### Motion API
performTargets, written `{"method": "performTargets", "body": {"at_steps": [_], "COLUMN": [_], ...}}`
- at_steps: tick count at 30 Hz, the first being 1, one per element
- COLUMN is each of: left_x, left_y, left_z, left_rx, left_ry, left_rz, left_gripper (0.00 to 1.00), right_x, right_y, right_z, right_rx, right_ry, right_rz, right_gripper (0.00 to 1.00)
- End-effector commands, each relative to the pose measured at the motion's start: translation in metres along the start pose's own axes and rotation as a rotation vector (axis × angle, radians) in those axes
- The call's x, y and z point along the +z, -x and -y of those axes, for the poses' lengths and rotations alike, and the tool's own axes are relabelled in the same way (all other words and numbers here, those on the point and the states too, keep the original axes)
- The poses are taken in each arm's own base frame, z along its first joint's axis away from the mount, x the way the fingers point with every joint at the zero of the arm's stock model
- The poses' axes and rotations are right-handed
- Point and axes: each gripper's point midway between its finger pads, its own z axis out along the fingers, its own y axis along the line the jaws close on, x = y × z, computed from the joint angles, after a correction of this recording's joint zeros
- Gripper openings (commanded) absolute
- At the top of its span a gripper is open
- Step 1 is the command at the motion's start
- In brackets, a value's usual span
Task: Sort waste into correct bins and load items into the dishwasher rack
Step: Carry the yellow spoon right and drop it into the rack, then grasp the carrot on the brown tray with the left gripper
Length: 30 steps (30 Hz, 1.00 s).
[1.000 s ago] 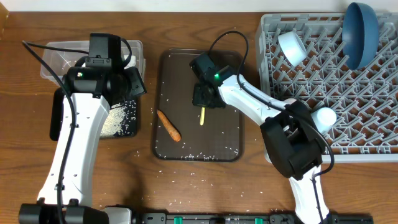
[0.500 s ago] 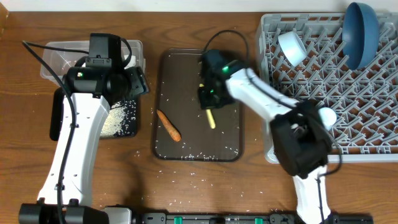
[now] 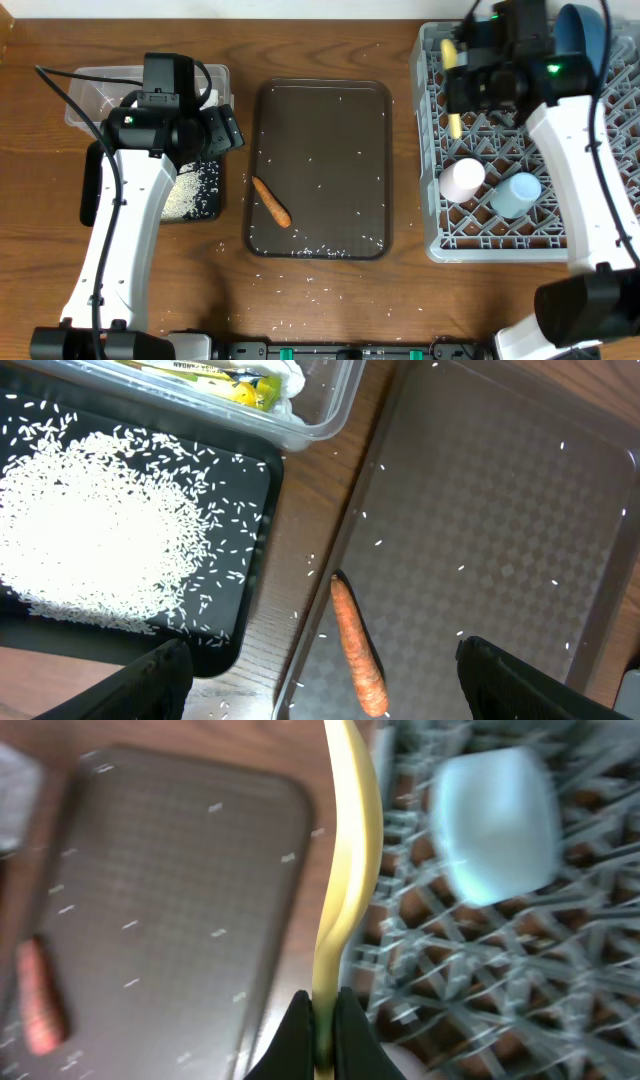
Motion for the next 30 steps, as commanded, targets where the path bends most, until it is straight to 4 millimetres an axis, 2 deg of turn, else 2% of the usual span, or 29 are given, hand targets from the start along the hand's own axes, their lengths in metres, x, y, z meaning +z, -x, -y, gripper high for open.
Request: {"method": "performTargets", "body": {"at_steps": [1,5,11,13,14,15,20,24,29,30], "left_x": [0.003,0.003,0.003,0.003,0.003,0.003,0.003,0.003,0.003,0.003], "left_y": [0.0,0.0,0.0,0.0,0.0,0.0,0.0,0.0,-0.01,-0.016], "left_z": [-0.004,-0.004,-0.004,-0.004,-0.004,-0.004,-0.004,-0.004,-0.001,0.001], "left_rx": [0.002,0.001,0.002,0.002,0.002,0.002,0.002,0.002,-0.016,-0.049], "left_ry": [0.016,0.016,0.016,0.016,0.016,0.016,0.016,0.016,-0.005,-0.014], "left_rz": [-0.003,-0.003,-0.003,-0.003,-0.003,-0.003,-0.003,-0.004,-0.046,-0.074], "left_gripper": [0.87,0.87,0.87,0.87,0.88,0.88,0.88,0.88,0.91,0.9], "right_x": [0.025,0.05,0.082,0.086,0.086,0.086,0.069,0.05,0.034,0.032], "right_y": [-0.003,0.004,0.001,0.0,0.001,0.002,0.017,0.027,0.02,0.02], "right_z": [0.022,0.027,0.038,0.038,0.038,0.038,0.034,0.021,0.007,0.006], "right_rx": [-0.041,-0.061,-0.009,-0.003,0.005,0.009,0.007,-0.004,0.009,0.01], "right_ry": [-0.016,-0.027,-0.046,-0.039,-0.039,-0.039,-0.034,0.012,0.049,0.049], "right_rz": [-0.022,-0.007,-0.036,-0.039,-0.036,-0.031,0.022,0.059,0.042,0.04], "right_gripper": [0.02,0.01,0.02,0.27,0.36,0.4,0.42,0.43,0.57,0.64]}}
